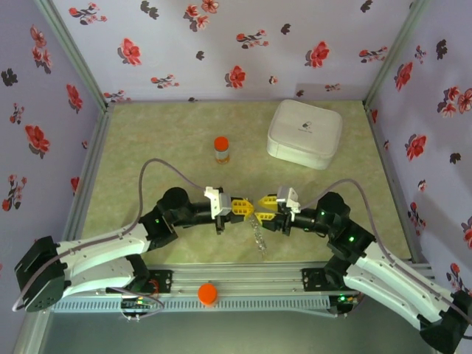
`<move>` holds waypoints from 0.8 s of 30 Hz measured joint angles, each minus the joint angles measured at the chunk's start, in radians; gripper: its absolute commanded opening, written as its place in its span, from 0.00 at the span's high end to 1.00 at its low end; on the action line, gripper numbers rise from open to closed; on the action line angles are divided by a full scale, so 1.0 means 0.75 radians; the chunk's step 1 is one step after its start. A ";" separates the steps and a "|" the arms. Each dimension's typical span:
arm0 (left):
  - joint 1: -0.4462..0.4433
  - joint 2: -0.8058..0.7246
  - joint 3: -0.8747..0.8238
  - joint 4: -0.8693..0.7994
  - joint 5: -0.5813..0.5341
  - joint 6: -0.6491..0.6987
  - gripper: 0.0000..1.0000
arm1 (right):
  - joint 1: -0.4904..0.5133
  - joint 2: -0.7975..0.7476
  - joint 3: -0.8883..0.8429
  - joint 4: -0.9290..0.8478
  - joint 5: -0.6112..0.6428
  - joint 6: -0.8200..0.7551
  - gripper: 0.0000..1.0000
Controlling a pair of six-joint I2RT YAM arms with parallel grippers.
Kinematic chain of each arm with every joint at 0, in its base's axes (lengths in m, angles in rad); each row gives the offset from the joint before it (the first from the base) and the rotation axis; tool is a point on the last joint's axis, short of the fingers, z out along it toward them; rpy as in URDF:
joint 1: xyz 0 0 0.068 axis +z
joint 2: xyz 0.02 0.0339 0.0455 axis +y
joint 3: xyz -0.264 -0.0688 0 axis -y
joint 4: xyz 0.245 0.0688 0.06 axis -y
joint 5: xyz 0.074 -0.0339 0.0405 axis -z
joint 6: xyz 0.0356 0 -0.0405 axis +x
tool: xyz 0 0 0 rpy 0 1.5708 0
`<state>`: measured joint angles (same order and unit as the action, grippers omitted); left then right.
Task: Put the keys on the keyring
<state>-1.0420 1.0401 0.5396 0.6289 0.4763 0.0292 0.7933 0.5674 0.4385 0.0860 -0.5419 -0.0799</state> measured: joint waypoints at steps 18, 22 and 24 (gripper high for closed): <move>0.003 0.028 0.010 -0.001 0.044 -0.027 1.00 | 0.003 -0.018 0.000 0.011 -0.047 0.012 0.72; 0.003 0.031 0.011 0.000 0.050 -0.032 1.00 | 0.003 -0.005 0.000 0.047 -0.058 0.050 0.73; 0.006 0.031 0.014 0.005 0.052 -0.032 1.00 | 0.003 0.002 -0.002 0.069 -0.064 0.074 0.77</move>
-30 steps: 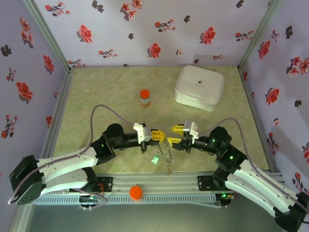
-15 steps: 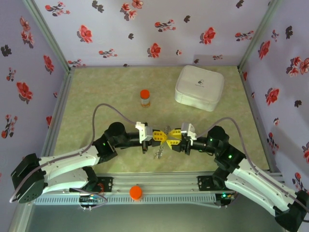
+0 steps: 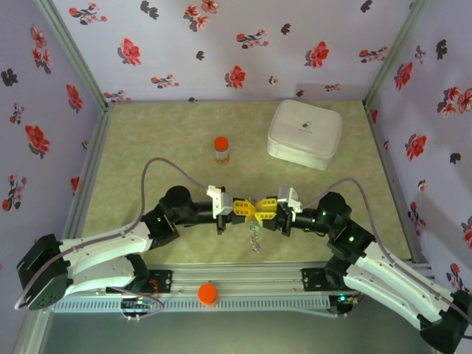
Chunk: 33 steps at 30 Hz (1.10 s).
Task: Put the keys on the keyring
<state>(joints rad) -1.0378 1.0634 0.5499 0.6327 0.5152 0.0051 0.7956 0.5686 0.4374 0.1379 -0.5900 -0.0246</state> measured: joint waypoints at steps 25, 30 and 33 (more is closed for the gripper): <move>0.074 -0.361 0.063 -0.652 -0.356 0.651 0.39 | 0.042 0.187 0.219 -0.333 0.199 -0.589 1.00; 0.091 -0.328 0.062 -0.684 -0.369 0.803 0.45 | 0.052 0.225 0.263 -0.383 0.260 -0.833 1.00; 0.096 -0.287 0.062 -0.679 -0.351 0.823 0.52 | 0.064 0.239 0.275 -0.398 0.289 -0.932 1.00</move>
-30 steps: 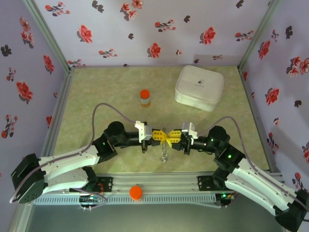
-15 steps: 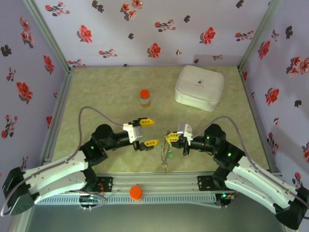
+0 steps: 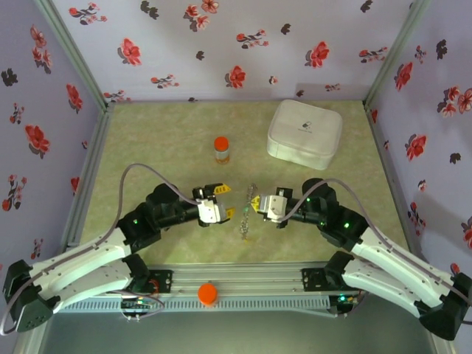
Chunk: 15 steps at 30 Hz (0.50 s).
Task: Put the keys on the keyring
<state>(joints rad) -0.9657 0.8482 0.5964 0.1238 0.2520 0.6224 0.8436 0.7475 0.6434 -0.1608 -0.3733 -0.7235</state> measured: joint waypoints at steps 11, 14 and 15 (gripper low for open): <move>0.007 0.057 -0.077 0.192 0.111 -0.075 0.60 | 0.009 0.006 0.004 0.046 -0.073 0.034 1.00; 0.013 0.029 -0.078 0.194 0.160 -0.130 0.60 | 0.009 -0.002 -0.011 0.124 -0.101 0.096 1.00; 0.014 0.020 -0.078 0.194 0.176 -0.149 0.60 | 0.009 -0.002 -0.015 0.152 -0.111 0.118 1.00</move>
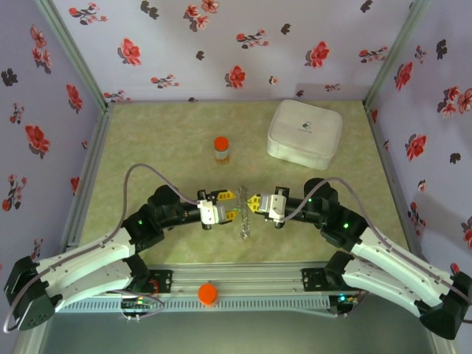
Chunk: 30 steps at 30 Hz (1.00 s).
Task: Put the keys on the keyring
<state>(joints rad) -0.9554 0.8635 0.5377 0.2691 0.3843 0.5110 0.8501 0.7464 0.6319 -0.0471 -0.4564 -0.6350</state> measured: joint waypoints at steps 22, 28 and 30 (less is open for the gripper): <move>0.002 0.023 -0.002 0.141 0.179 -0.261 0.73 | 0.037 0.035 -0.014 0.137 -0.145 0.179 1.00; 0.009 0.024 -0.002 0.140 0.192 -0.275 0.79 | 0.038 0.044 -0.016 0.149 -0.144 0.196 1.00; 0.009 0.024 -0.002 0.141 0.192 -0.276 0.80 | 0.039 0.044 -0.016 0.149 -0.143 0.196 1.00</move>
<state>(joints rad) -0.9489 0.8814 0.5362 0.3748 0.5285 0.3038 0.8791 0.7792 0.6197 0.0643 -0.5640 -0.4877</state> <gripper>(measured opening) 0.207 0.064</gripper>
